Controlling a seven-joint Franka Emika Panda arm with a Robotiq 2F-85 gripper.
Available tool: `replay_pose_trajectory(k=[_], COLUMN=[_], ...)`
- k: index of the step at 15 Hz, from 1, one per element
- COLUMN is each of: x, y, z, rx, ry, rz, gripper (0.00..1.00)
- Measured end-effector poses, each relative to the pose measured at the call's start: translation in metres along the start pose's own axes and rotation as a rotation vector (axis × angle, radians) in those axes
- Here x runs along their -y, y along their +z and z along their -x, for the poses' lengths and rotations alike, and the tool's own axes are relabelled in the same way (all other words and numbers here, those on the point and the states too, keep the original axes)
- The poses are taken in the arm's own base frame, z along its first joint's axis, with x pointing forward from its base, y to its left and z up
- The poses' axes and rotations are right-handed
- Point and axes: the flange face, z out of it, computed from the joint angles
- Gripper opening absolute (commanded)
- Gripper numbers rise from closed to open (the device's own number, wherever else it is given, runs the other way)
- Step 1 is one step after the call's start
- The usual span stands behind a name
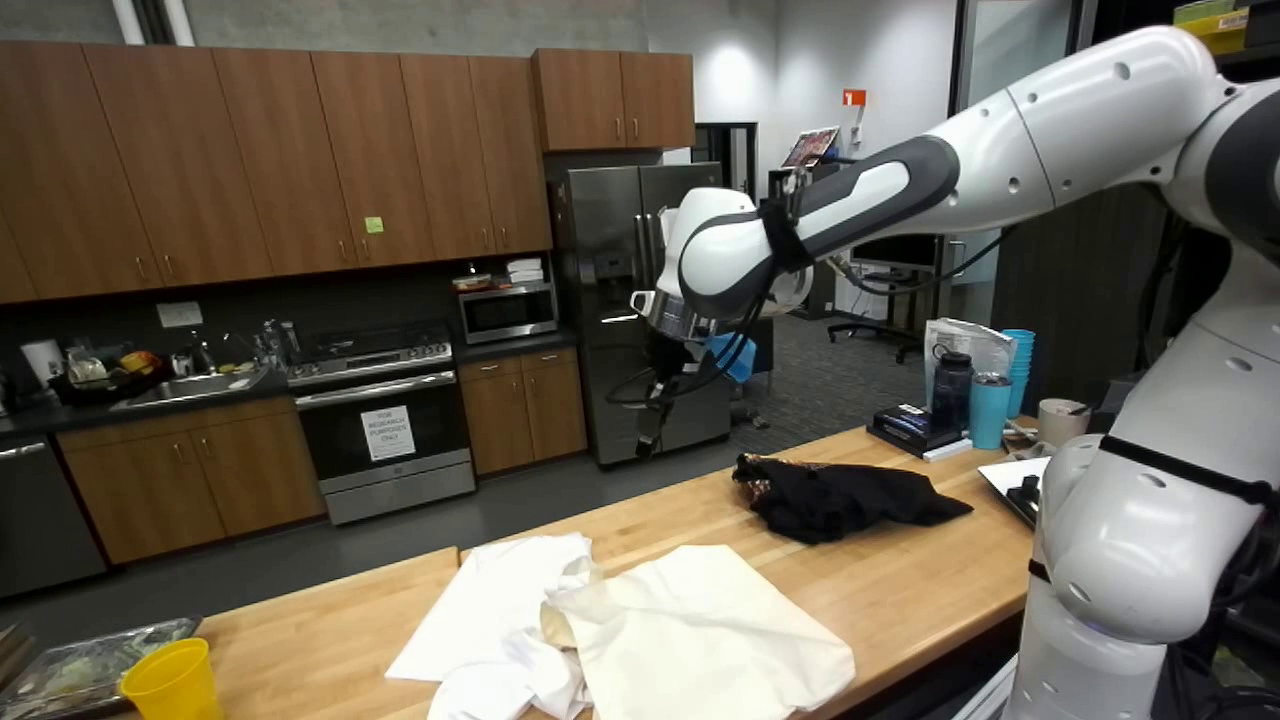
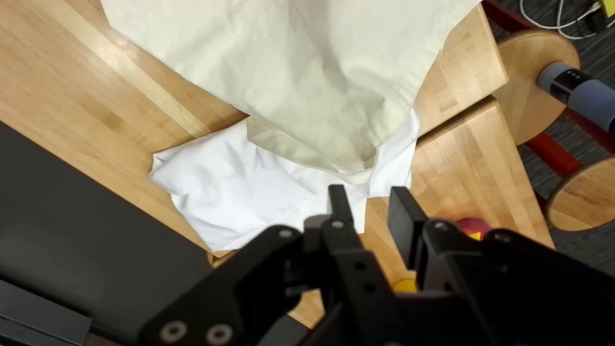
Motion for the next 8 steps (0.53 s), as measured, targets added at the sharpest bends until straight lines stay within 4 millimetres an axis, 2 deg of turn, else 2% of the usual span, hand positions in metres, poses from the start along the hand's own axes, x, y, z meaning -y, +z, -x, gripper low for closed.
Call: replay_pose_trajectory(k=[1,2,3,6,8], x=[0.0,0.0,0.0,-0.004,-0.022], y=[0.0,0.0,0.0,-0.002,-0.01], z=[0.0,0.0,0.0,0.0,0.006], rx=[0.0,0.0,0.0,-0.012,-0.048], ry=[0.0,0.0,0.0,-0.001,0.058], rz=[0.0,0.0,0.0,0.029,0.102], gripper=[0.29,0.54,0.55,0.71,0.84])
